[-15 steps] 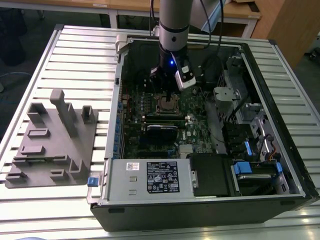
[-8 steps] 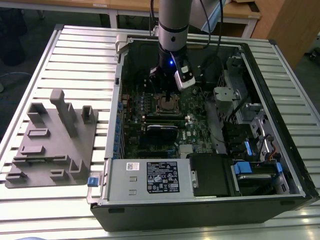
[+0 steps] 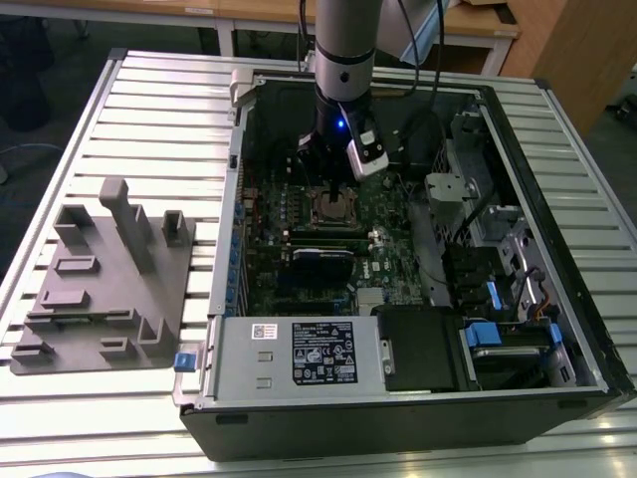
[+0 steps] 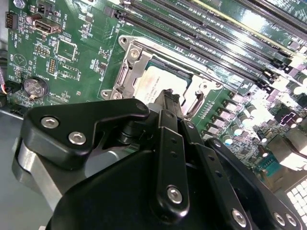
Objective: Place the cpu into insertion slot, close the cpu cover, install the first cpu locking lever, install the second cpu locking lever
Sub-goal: 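Close the cpu cover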
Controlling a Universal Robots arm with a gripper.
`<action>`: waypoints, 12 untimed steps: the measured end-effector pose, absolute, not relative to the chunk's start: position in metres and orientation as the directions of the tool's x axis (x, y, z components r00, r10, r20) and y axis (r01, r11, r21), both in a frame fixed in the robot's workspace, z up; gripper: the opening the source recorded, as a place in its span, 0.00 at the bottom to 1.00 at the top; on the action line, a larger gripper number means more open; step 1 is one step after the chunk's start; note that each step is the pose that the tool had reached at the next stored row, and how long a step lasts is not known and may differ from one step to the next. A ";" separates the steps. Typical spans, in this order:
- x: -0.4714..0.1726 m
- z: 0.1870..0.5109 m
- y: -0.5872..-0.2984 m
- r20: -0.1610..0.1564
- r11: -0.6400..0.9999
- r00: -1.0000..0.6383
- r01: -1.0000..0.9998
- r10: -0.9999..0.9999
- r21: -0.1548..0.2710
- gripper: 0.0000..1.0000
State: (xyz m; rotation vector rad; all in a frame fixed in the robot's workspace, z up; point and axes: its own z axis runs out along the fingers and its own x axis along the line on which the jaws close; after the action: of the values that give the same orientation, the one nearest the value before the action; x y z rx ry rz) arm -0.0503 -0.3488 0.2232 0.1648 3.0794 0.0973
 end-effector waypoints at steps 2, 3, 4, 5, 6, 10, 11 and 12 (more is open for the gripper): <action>-0.050 0.223 -0.349 -0.053 0.992 -0.993 0.105 0.108 0.066 0.11; -0.050 0.223 -0.349 -0.053 0.992 -0.993 0.105 0.108 0.066 0.11; -0.050 0.223 -0.349 -0.053 0.992 -0.993 0.105 0.108 0.066 0.11; -0.050 0.223 -0.349 -0.053 0.992 -0.993 0.105 0.108 0.066 0.11; -0.050 0.223 -0.349 -0.053 0.992 -0.993 0.105 0.108 0.066 0.11; -0.050 0.223 -0.349 -0.053 0.992 -0.993 0.105 0.108 0.066 0.11; -0.050 0.222 -0.349 -0.053 0.992 -0.993 0.105 0.108 0.066 0.11; -0.050 0.221 -0.349 -0.053 0.992 -0.993 0.105 0.108 0.066 0.11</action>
State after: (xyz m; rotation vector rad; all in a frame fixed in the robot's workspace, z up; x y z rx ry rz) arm -0.0499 -0.3488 0.2214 0.1650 3.0794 0.0969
